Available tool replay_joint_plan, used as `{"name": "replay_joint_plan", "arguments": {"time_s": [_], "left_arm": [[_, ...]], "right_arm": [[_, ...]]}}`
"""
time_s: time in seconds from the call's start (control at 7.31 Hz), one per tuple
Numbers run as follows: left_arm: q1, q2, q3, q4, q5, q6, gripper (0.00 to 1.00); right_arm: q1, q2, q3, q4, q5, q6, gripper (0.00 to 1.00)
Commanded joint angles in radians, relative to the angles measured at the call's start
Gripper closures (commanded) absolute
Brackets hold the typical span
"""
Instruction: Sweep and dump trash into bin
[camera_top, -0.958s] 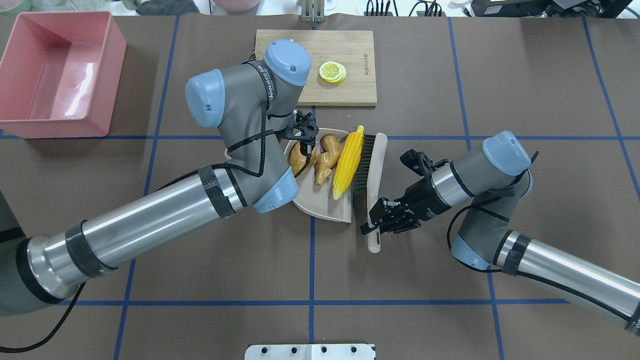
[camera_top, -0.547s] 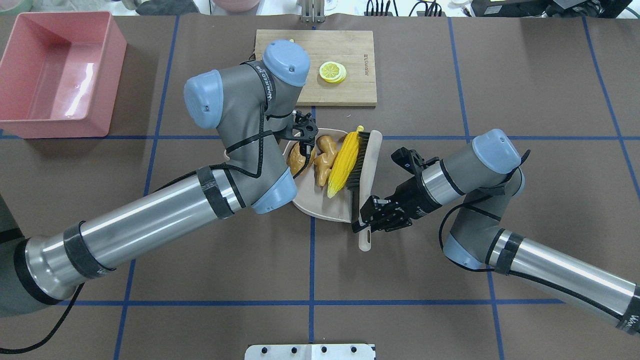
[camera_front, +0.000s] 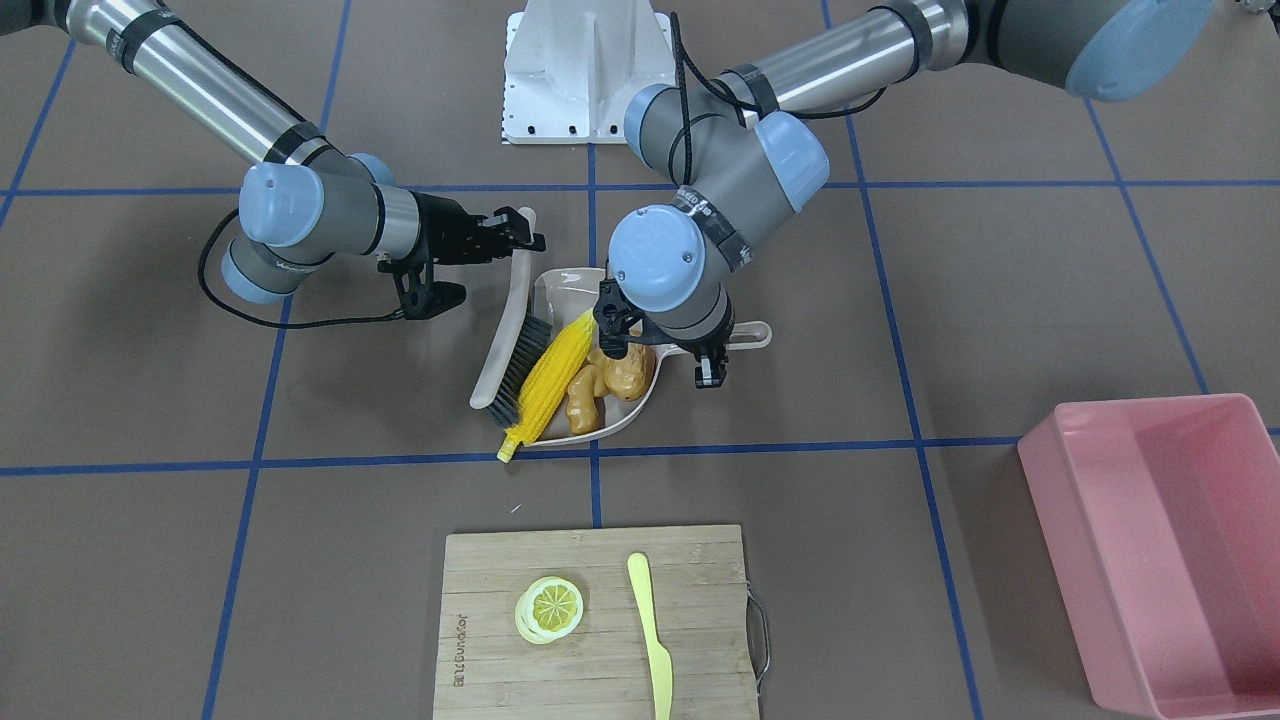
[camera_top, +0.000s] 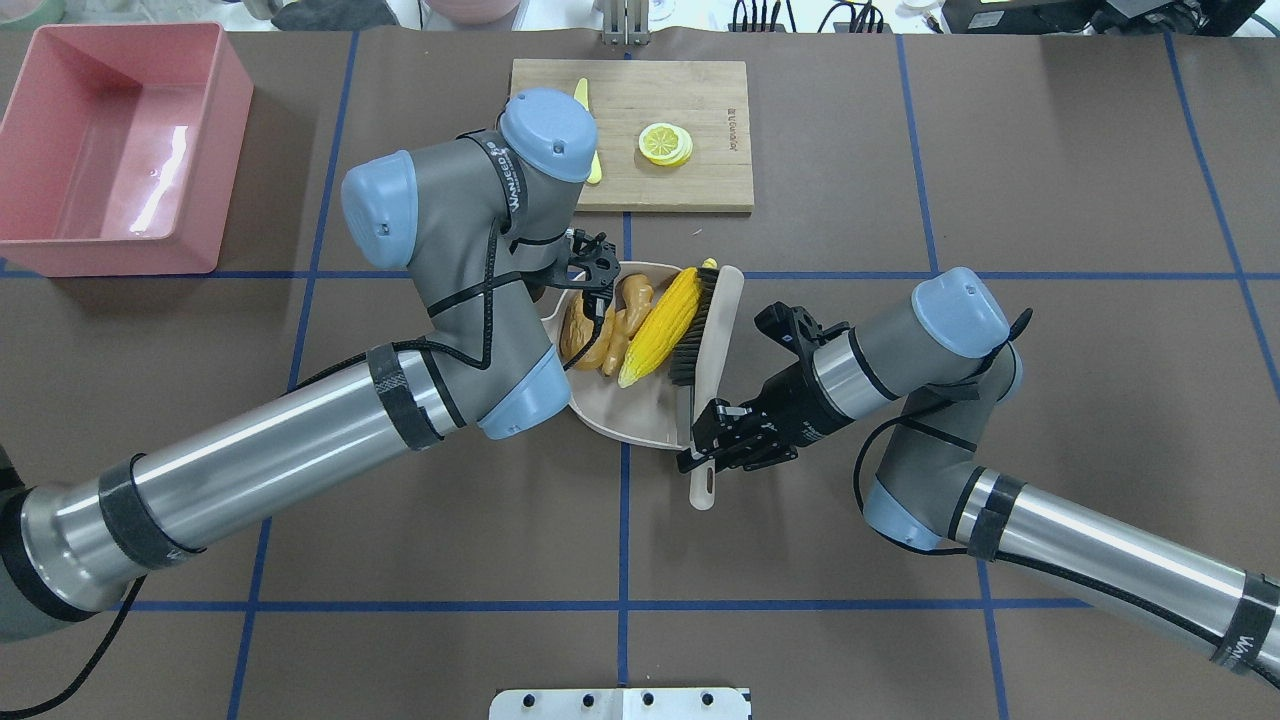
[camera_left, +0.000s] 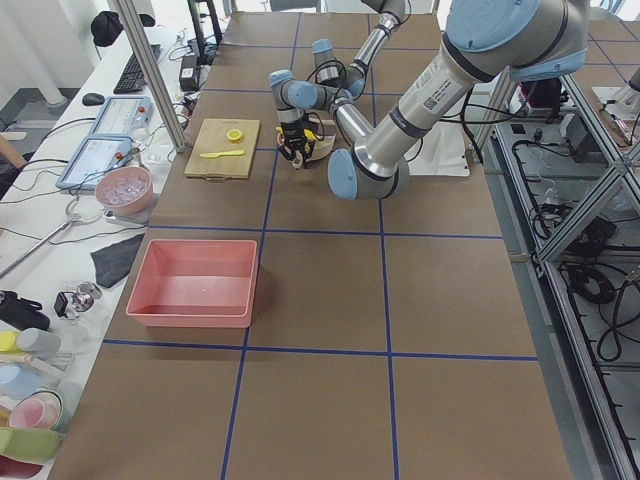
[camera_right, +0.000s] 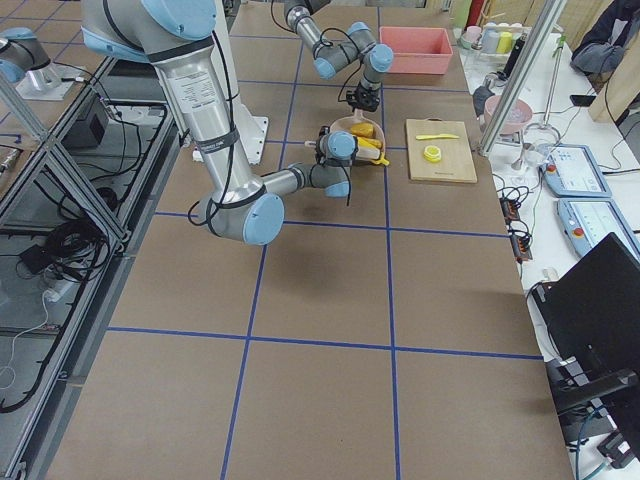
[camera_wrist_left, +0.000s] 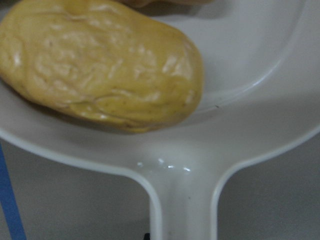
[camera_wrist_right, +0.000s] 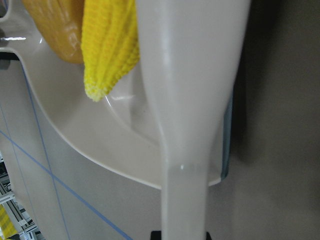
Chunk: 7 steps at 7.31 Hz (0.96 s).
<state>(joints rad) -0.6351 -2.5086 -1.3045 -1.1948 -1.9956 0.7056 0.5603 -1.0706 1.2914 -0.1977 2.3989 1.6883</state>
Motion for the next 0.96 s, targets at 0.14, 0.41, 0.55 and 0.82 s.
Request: {"name": "replay_joint_plan", "arguments": {"time_s": [0.14,0.41,0.55,0.82], "left_arm": [[0.000,0.023,-0.032,-0.008,0.001,-0.002,1.00],[0.000,0.074,-0.094,-0.028,0.001,-0.011,1.00],[-0.002,0.076,-0.096,-0.040,0.003,-0.012,1.00],[-0.003,0.106,-0.119,-0.066,0.005,-0.014,1.00]], "right_arm": [[-0.005,0.008,0.012,-0.042,-0.004,-0.010,1.00],[-0.005,0.004,0.022,-0.081,0.000,-0.019,1.00],[-0.002,0.003,0.035,-0.129,0.002,-0.048,1.00],[0.006,0.001,0.058,-0.186,0.006,-0.071,1.00]]}}
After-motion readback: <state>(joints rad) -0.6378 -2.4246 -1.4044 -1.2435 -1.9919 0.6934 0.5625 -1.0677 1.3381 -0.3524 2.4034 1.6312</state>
